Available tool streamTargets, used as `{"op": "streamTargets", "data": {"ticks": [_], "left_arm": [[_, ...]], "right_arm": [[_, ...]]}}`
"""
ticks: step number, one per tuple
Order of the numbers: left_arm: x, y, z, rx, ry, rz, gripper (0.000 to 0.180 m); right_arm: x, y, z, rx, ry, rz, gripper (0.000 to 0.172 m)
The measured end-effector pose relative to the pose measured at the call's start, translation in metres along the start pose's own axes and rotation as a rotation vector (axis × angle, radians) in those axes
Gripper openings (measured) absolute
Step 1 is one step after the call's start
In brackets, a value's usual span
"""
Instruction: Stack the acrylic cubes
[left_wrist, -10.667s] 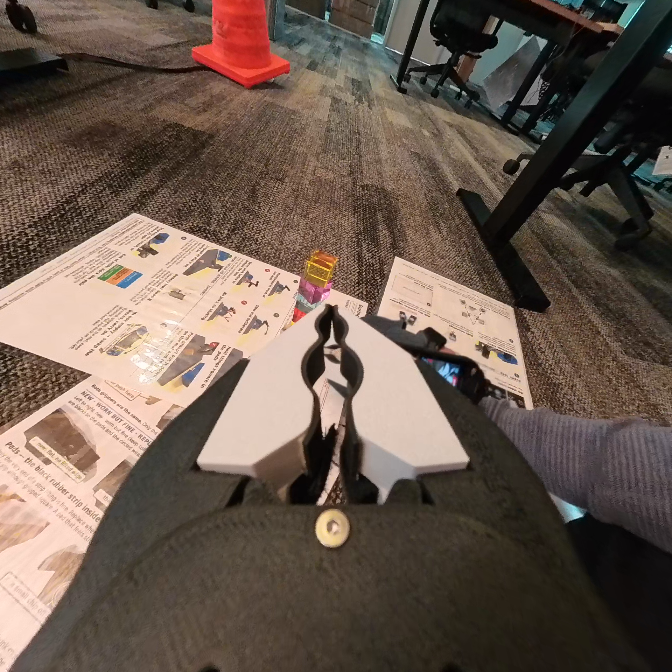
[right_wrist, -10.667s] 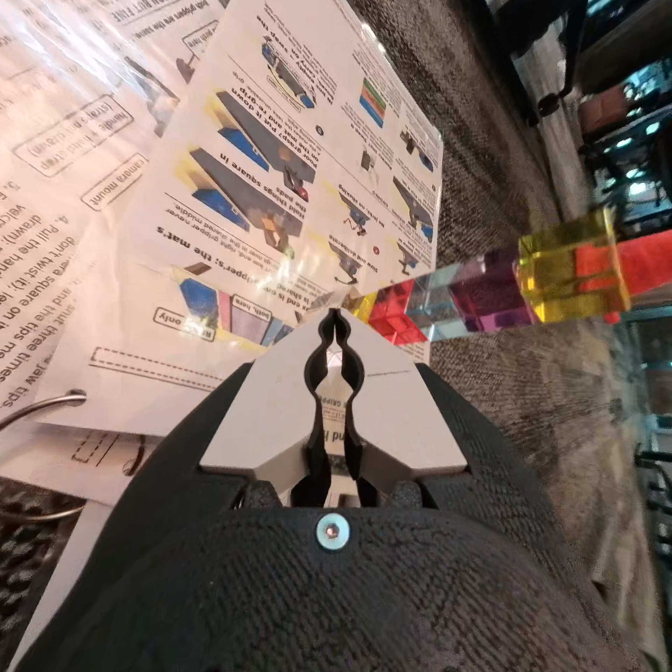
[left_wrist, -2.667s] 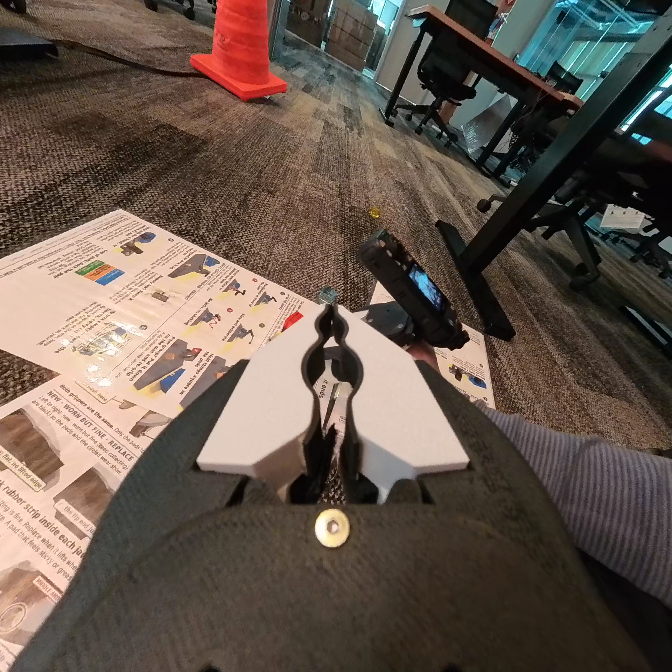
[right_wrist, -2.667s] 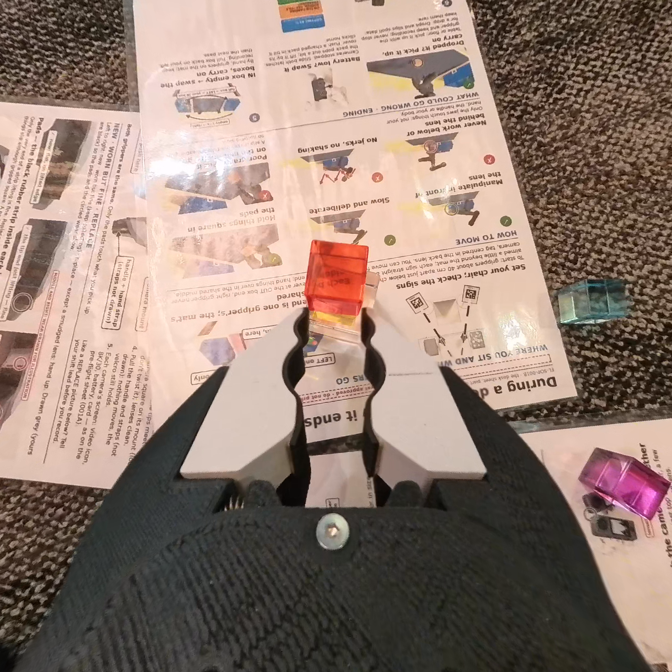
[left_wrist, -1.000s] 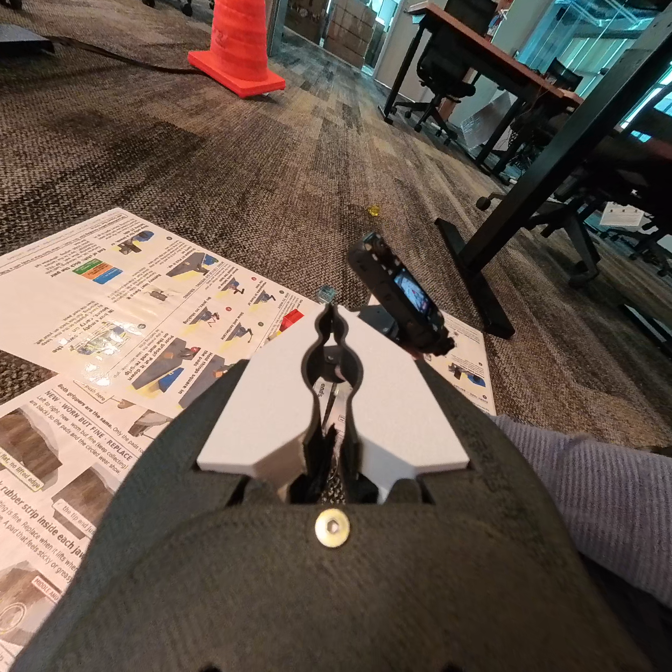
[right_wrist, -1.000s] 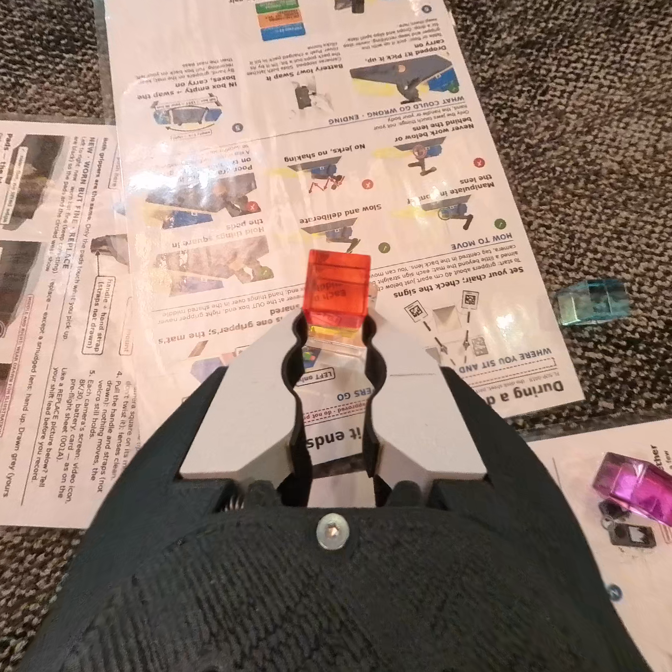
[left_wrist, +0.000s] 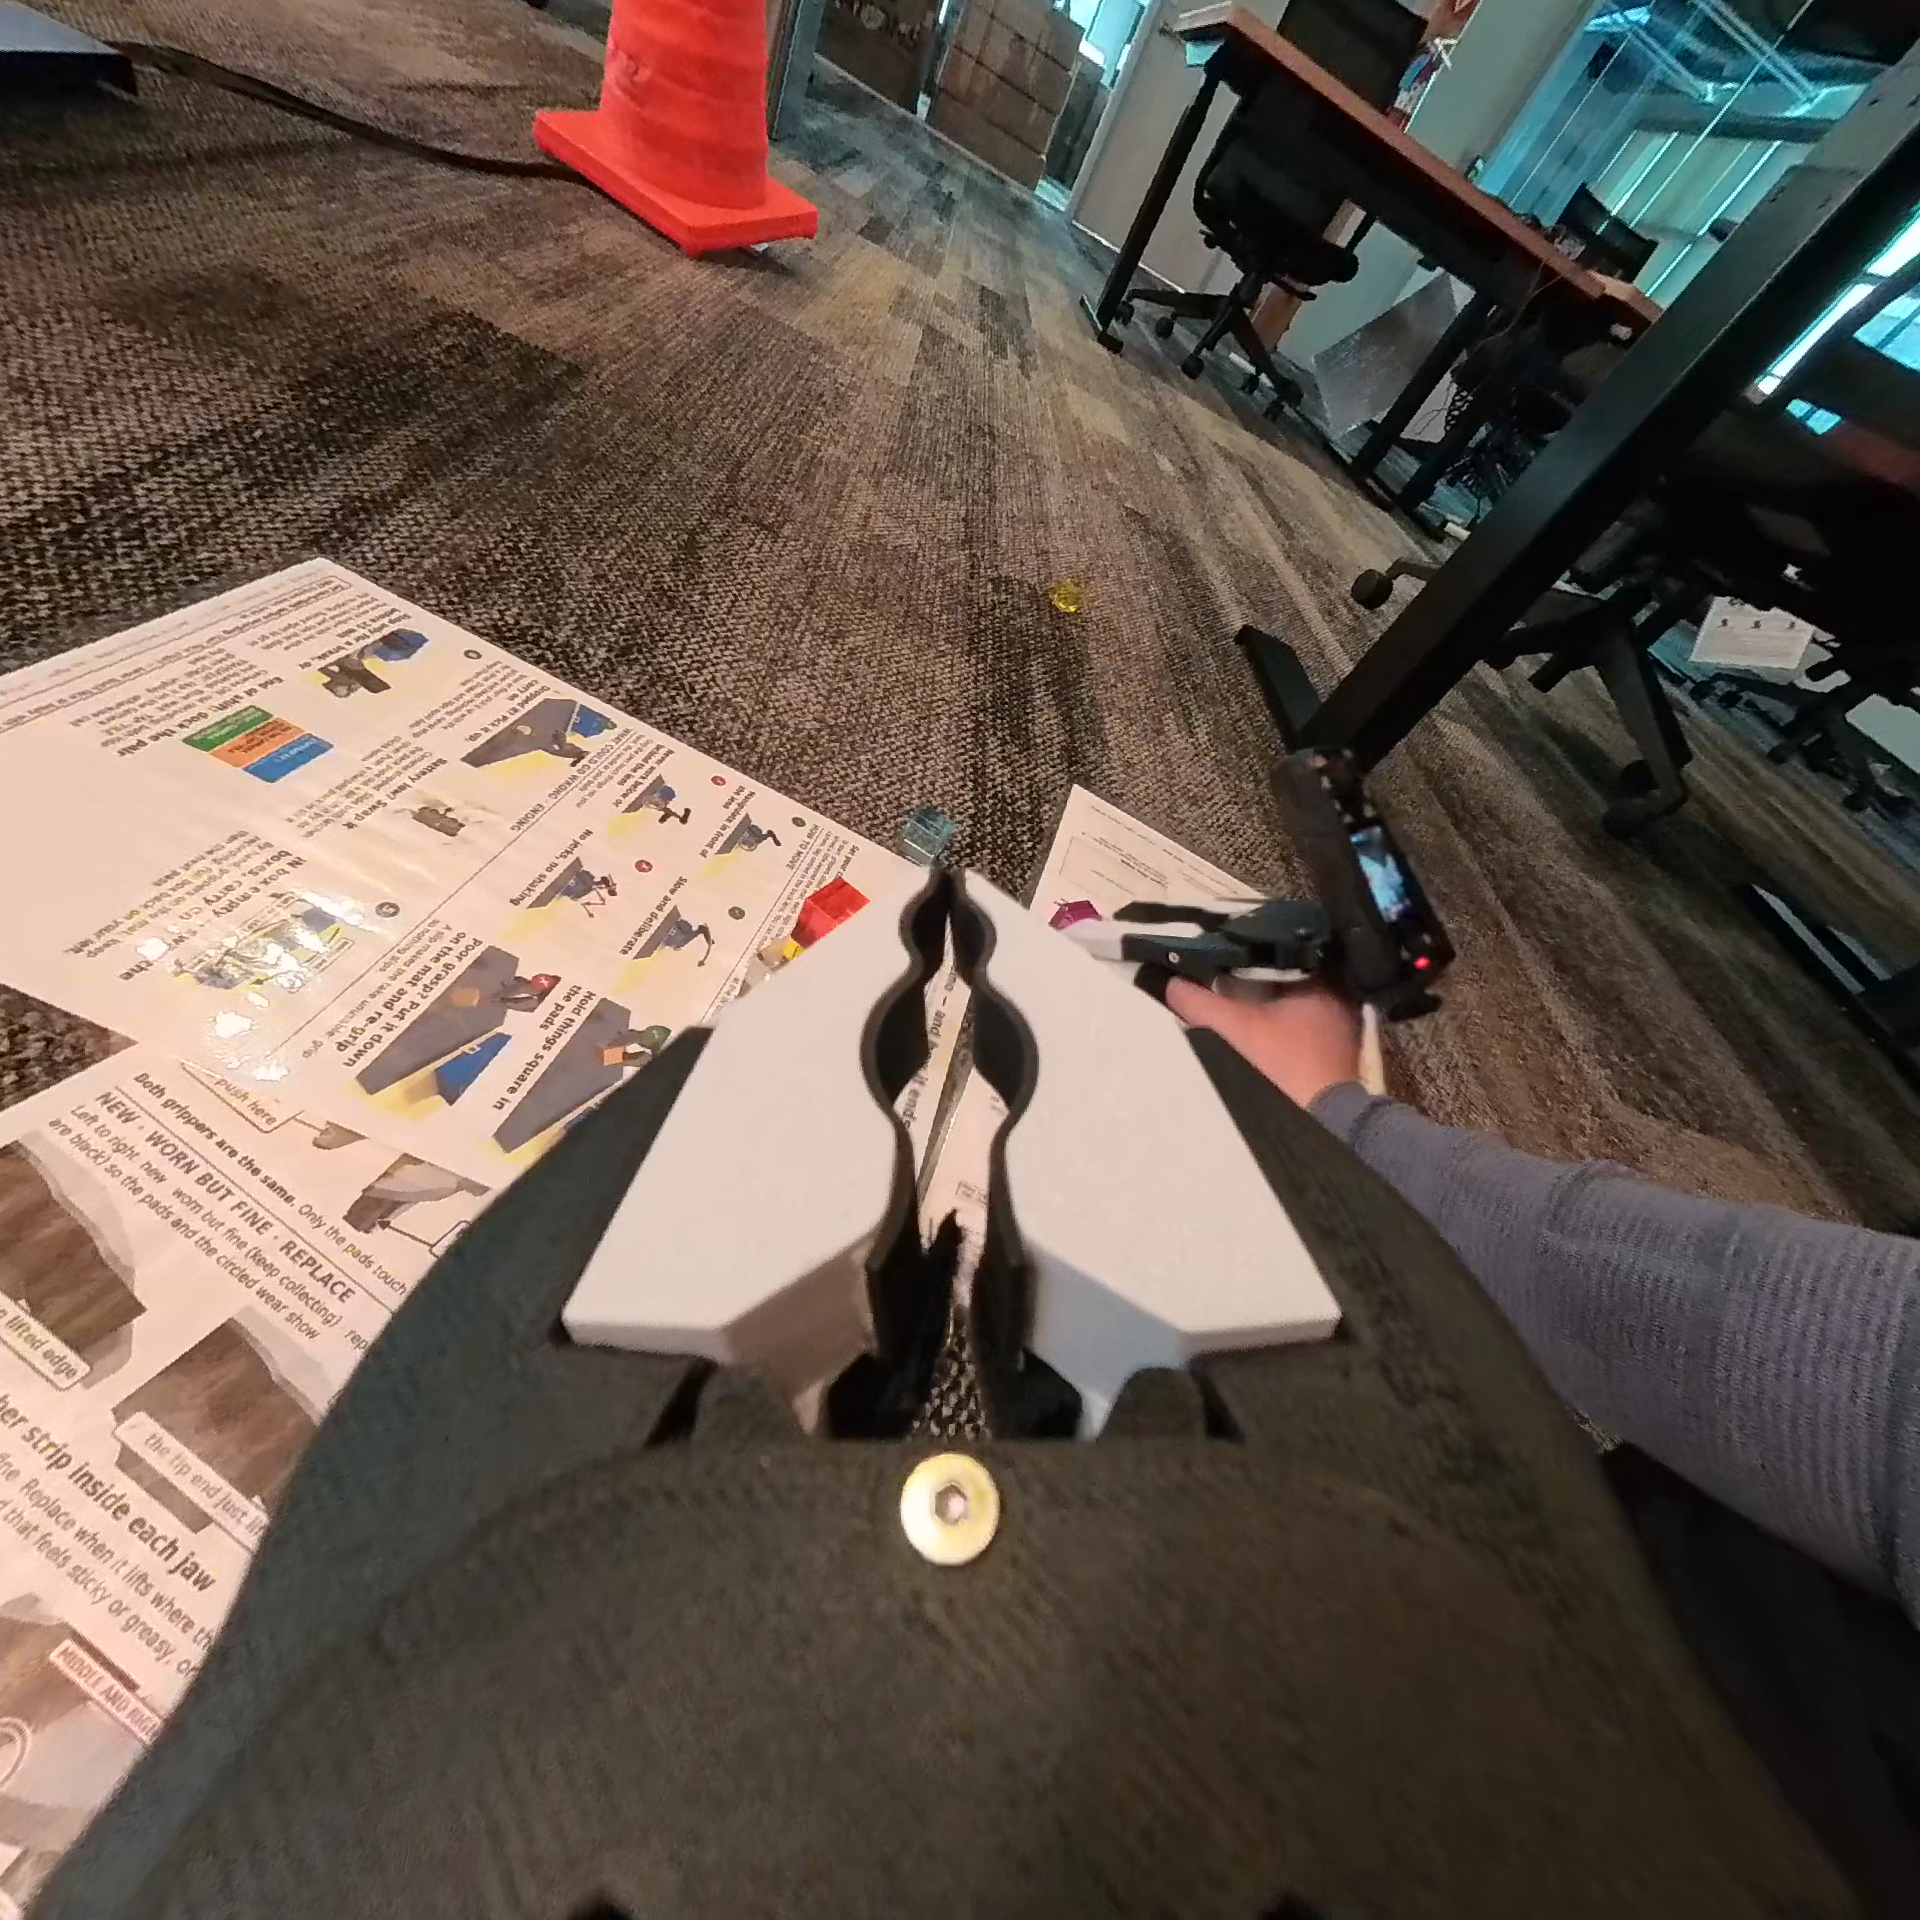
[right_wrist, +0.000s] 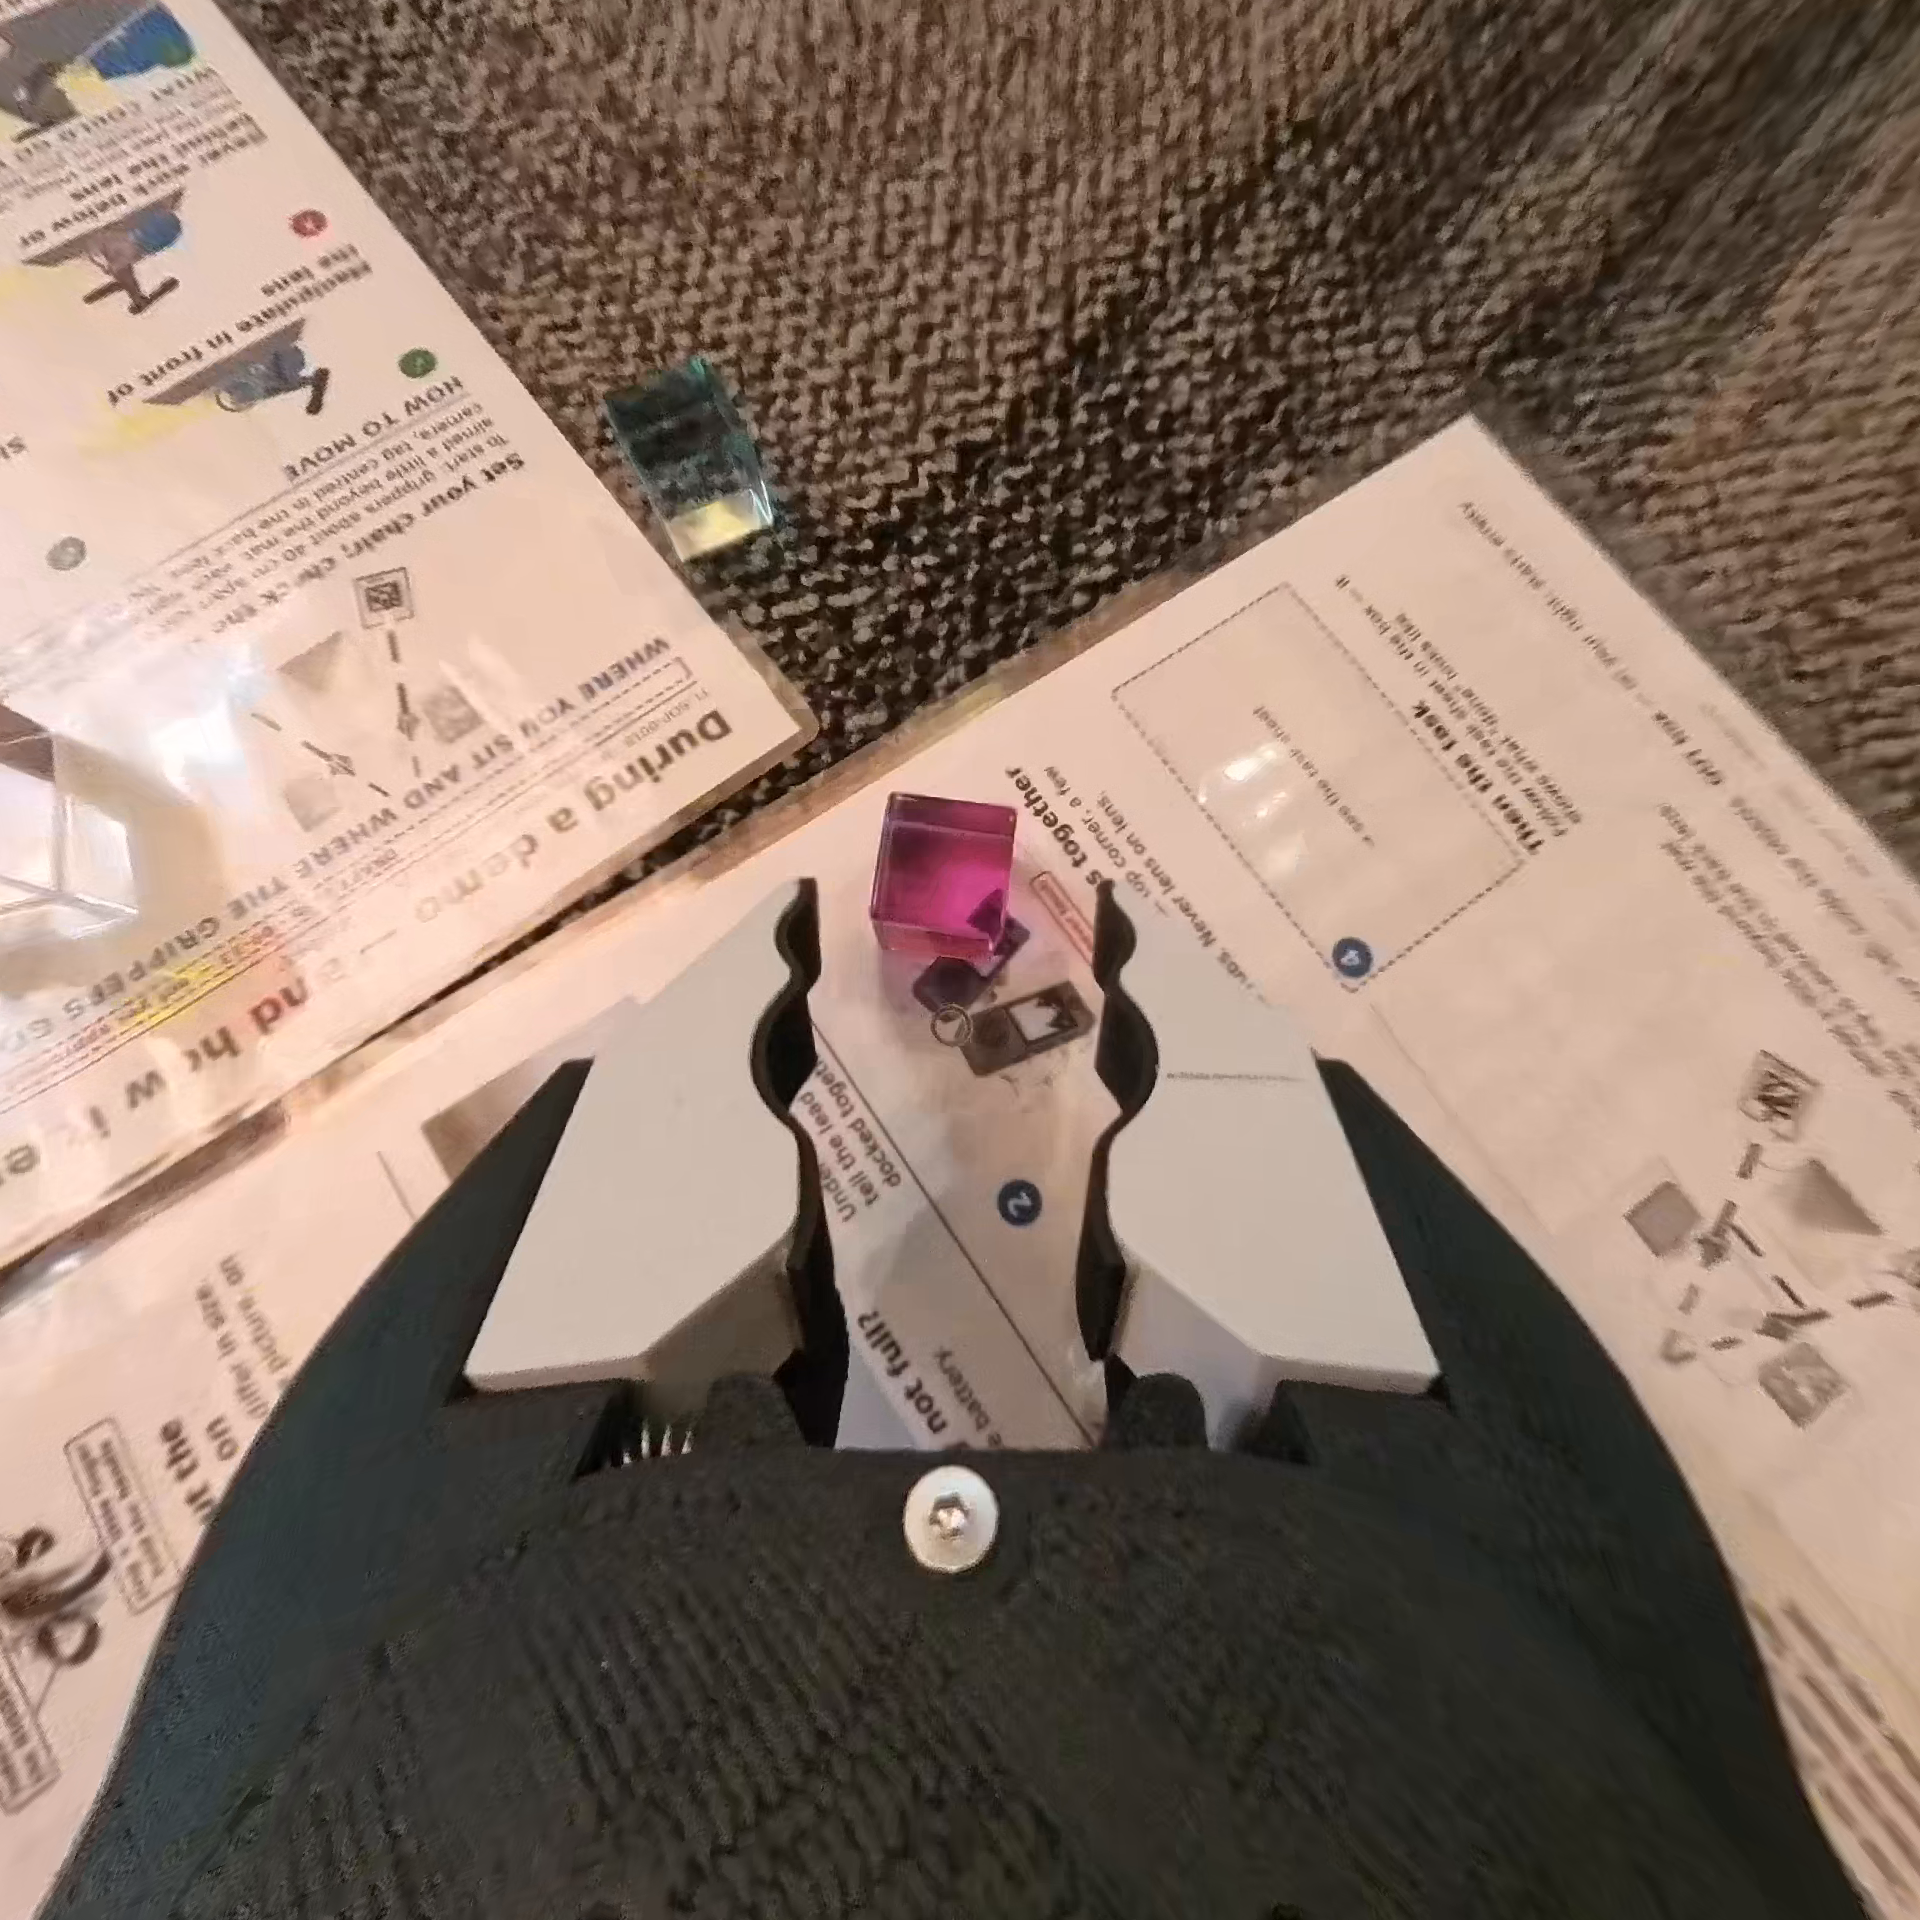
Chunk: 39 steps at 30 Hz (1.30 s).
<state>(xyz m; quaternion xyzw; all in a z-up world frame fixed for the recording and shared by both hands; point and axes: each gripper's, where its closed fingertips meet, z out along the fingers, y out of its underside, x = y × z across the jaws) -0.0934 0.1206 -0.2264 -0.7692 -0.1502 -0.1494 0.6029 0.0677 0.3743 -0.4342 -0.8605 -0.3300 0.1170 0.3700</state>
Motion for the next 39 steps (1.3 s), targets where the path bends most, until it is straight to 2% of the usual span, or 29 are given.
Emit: {"op": "streamTargets", "data": {"ticks": [3,4,5,9,11,15,18,21,39], "left_arm": [[0.0,0.002,0.001,-0.006,-0.003,0.006,0.0],[0.0,0.002,0.001,-0.008,-0.004,0.007,0.0],[0.0,0.002,0.001,-0.009,-0.003,0.007,0.0],[0.0,0.002,0.002,-0.008,-0.003,0.009,0.0],[0.001,0.002,0.001,-0.007,-0.002,0.011,0.0],[0.002,-0.001,0.001,0.002,0.002,0.006,0.0],[0.002,-0.002,-0.001,0.008,0.004,0.002,0.0],[0.002,-0.003,-0.002,0.012,0.003,0.003,0.0],[0.002,-0.007,-0.004,0.026,0.004,-0.007,0.0]], "right_arm": [[0.002,0.007,0.011,-0.033,0.004,0.023,0.051],[0.003,0.006,0.012,-0.031,0.008,0.018,0.045],[0.003,0.005,0.012,-0.027,0.01,0.011,0.027],[-0.009,-0.007,0.007,-0.035,-0.035,0.012,0.025],[-0.033,-0.031,-0.005,0.03,-0.119,0.03,0.025],[-0.106,-0.074,-0.039,0.12,-0.297,-0.01,0.025],[-0.161,-0.083,-0.057,0.129,-0.401,-0.073,0.025],[-0.194,-0.082,-0.061,0.122,-0.439,-0.147,0.025],[-0.205,-0.07,-0.054,0.066,-0.337,-0.286,0.025]]}}
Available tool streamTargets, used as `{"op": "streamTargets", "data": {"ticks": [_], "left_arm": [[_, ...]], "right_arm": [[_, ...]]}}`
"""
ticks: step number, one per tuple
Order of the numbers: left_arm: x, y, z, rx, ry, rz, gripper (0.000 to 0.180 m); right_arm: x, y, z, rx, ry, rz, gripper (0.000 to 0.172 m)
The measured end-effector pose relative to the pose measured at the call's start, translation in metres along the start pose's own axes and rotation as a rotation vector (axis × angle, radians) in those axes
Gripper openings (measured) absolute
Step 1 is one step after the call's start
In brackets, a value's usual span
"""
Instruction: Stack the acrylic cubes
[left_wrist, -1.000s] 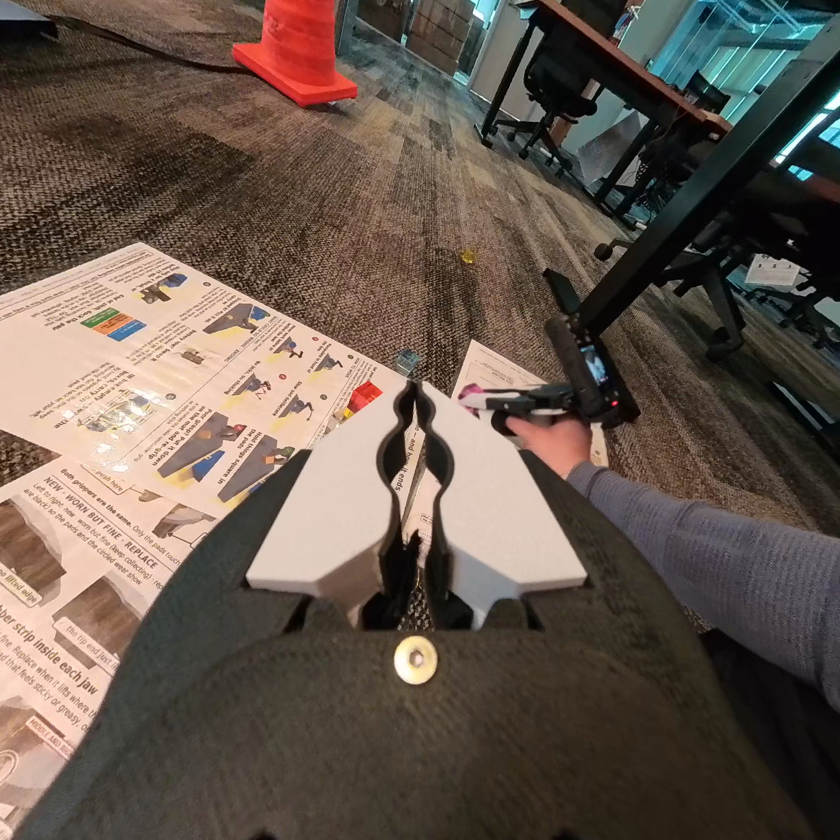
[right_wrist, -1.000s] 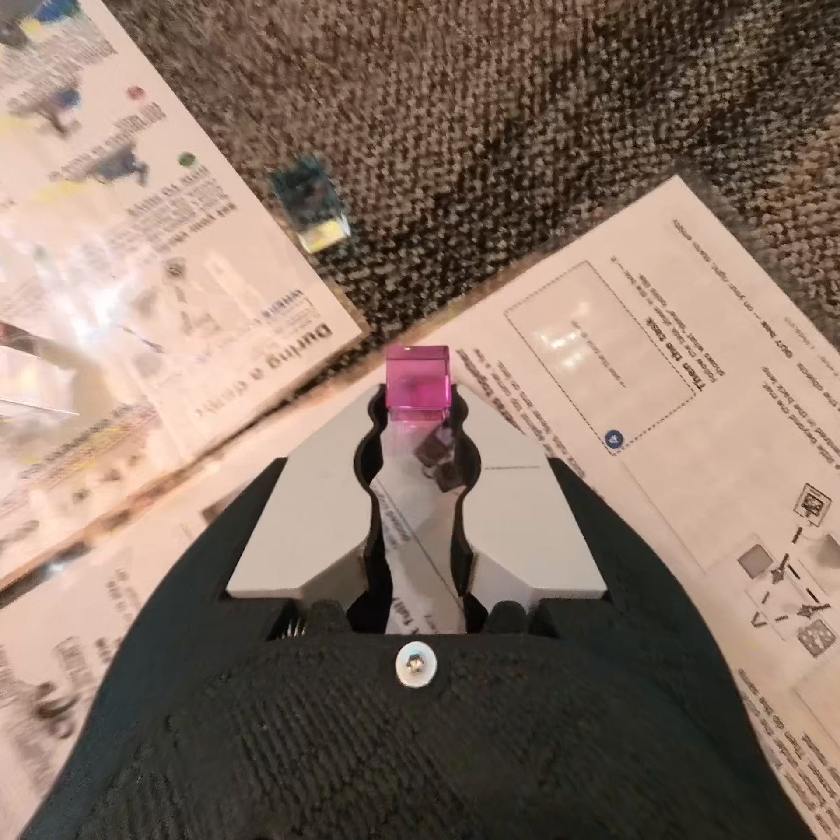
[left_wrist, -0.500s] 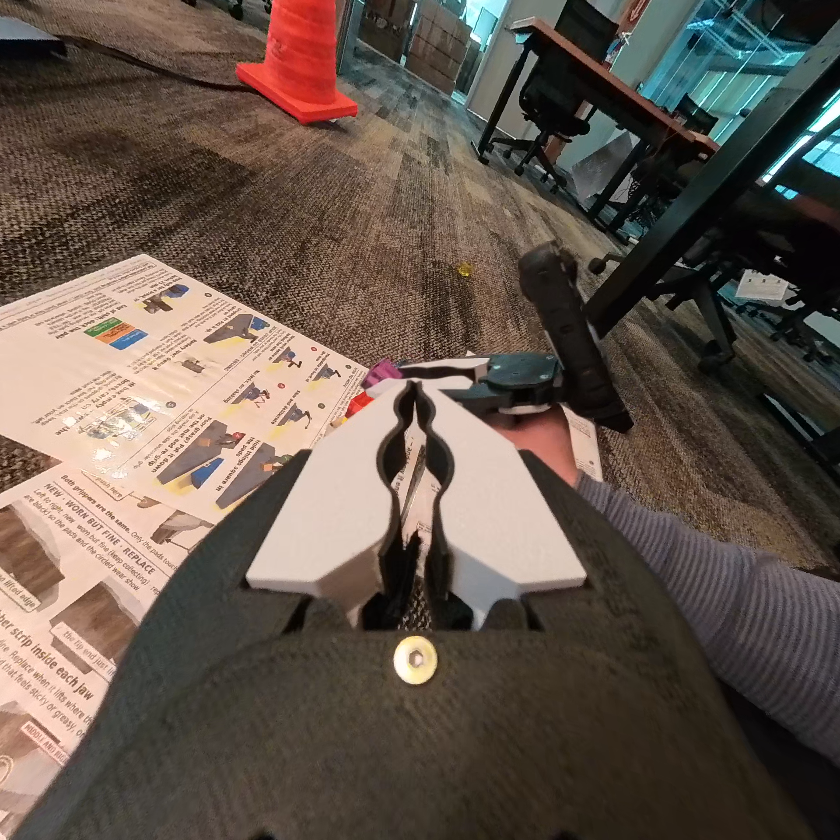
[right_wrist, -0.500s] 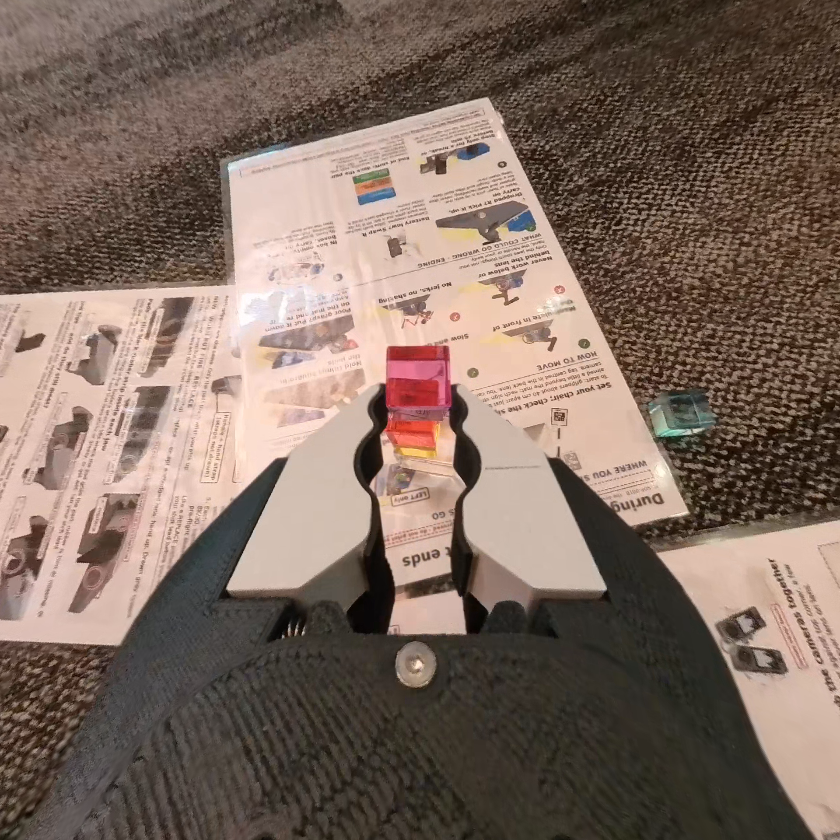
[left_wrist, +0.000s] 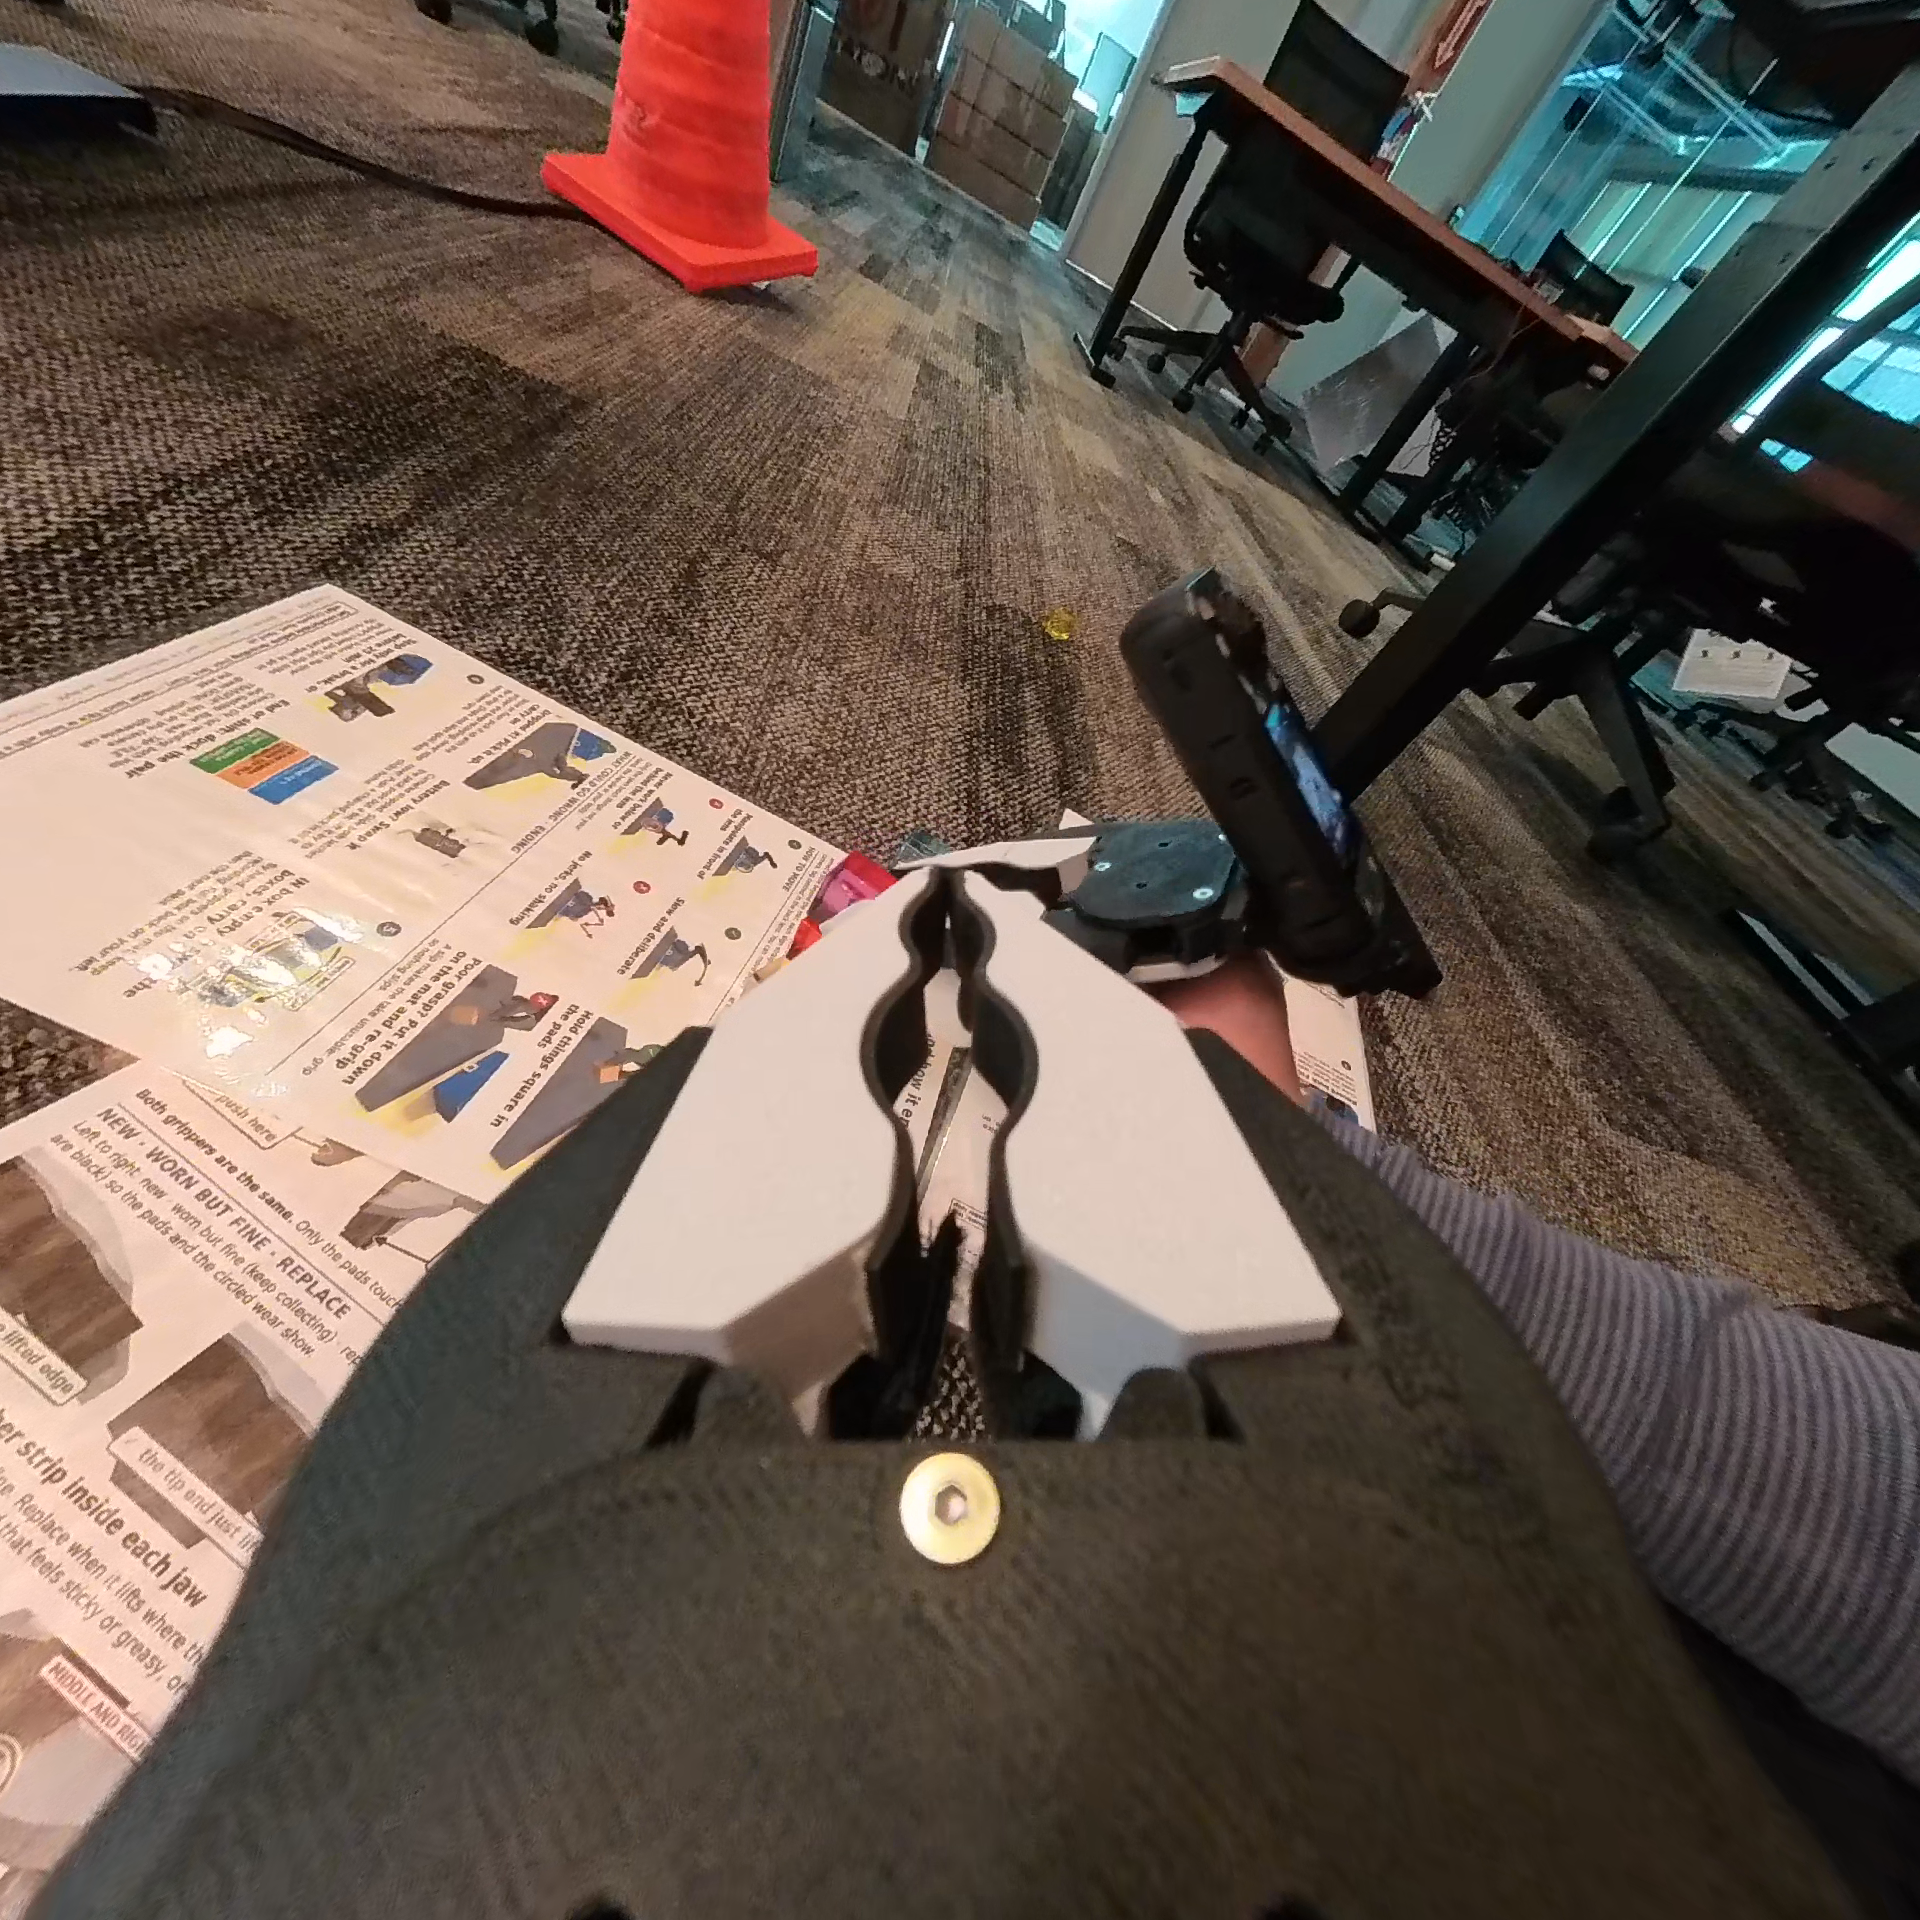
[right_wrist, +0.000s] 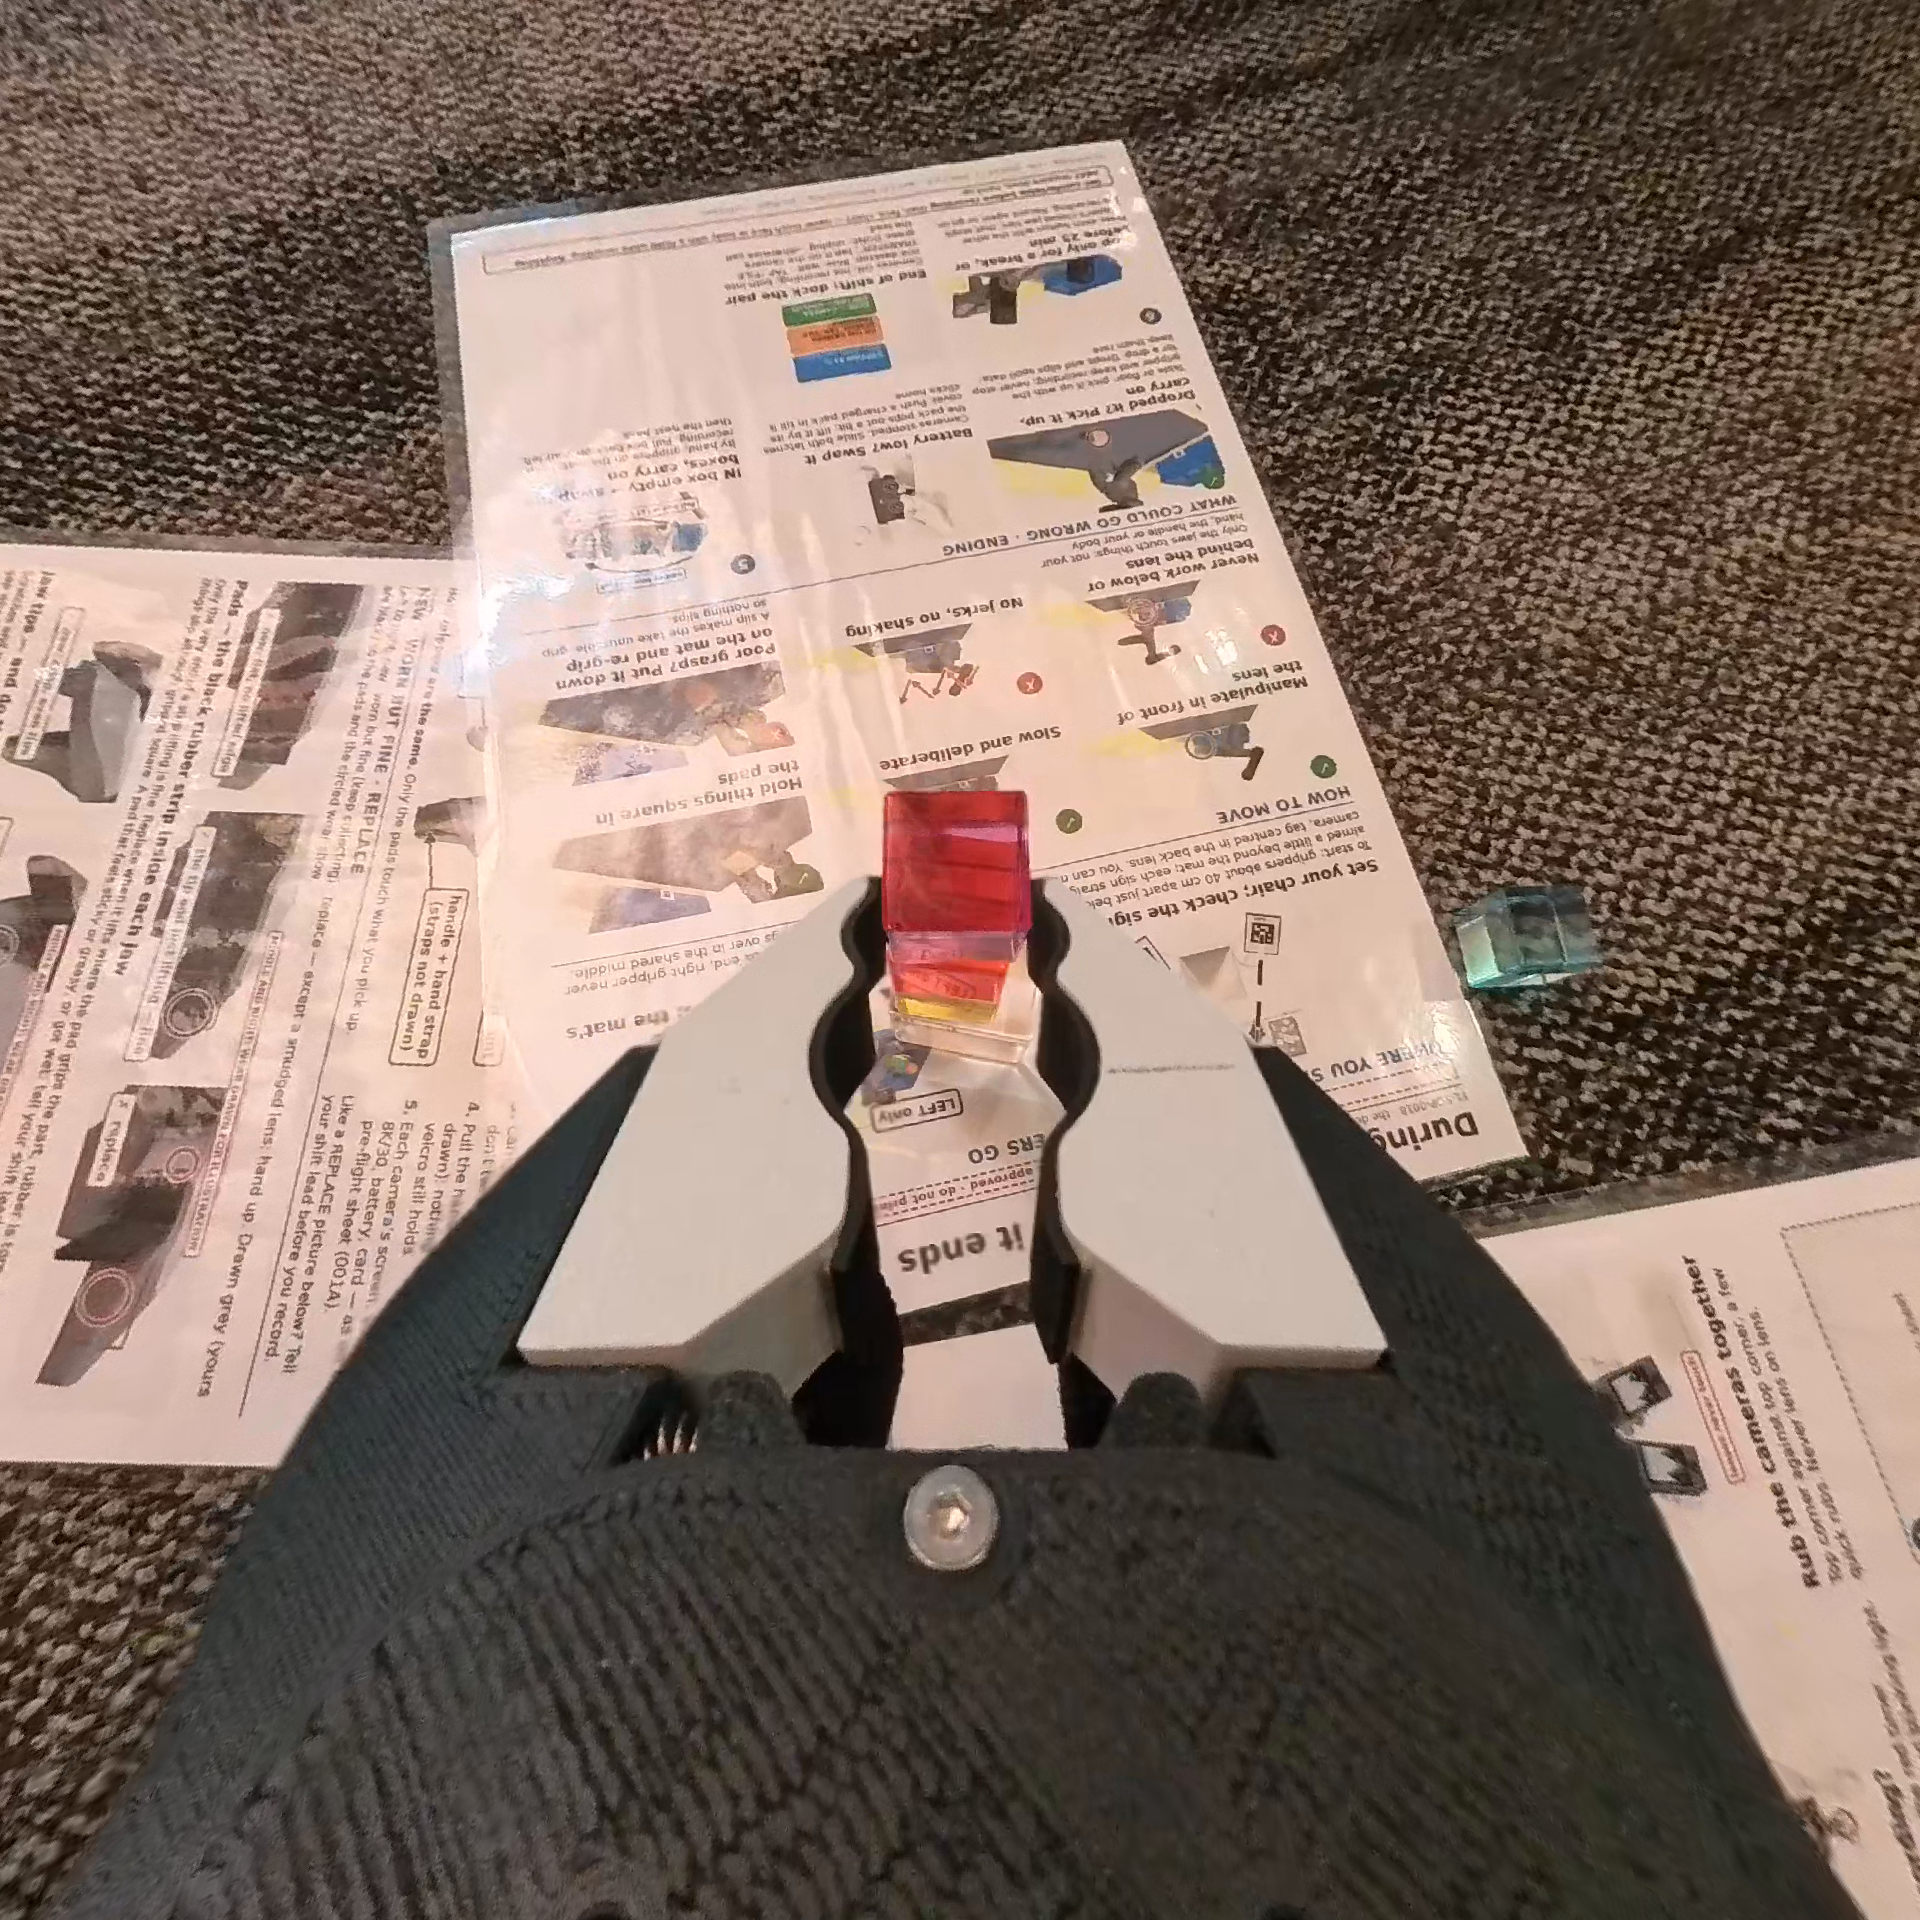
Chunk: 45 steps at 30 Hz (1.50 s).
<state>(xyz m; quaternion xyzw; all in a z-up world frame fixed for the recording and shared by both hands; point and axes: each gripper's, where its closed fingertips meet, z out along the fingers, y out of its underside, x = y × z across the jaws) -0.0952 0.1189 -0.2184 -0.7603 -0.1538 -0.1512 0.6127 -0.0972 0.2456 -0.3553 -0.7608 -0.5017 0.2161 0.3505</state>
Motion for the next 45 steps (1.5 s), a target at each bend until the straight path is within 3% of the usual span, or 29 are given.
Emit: {"op": "streamTargets", "data": {"ticks": [19,24,27,31,34,36,39,45], "left_arm": [[0.001,0.001,0.0,-0.005,0.002,0.0,0.0],[0.001,0.001,0.0,-0.005,0.002,-0.001,0.0],[0.0,0.002,0.0,-0.006,0.0,-0.001,0.0],[-0.001,0.002,0.0,-0.004,0.0,-0.018,0.0],[-0.001,0.002,0.0,-0.001,0.007,-0.033,0.0],[-0.001,0.002,0.001,-0.004,0.009,-0.034,0.0],[0.0,0.003,0.003,-0.007,0.012,-0.033,0.0],[-0.005,0.002,0.005,-0.005,0.005,-0.036,0.0]], "right_arm": [[0.001,0.001,0.004,0.007,0.013,-0.008,0.026],[-0.003,-0.001,0.003,0.027,-0.013,-0.014,0.049],[-0.004,-0.016,-0.012,0.134,-0.042,-0.08,0.063],[0.019,-0.046,-0.054,0.427,0.021,-0.195,0.061],[0.075,-0.043,-0.064,0.493,0.151,-0.022,0.058],[0.113,-0.019,-0.046,0.397,0.236,0.107,0.047],[0.14,0.021,-0.004,0.195,0.257,0.14,0.044],[0.17,0.044,0.057,-0.027,0.197,0.083,0.059]]}}
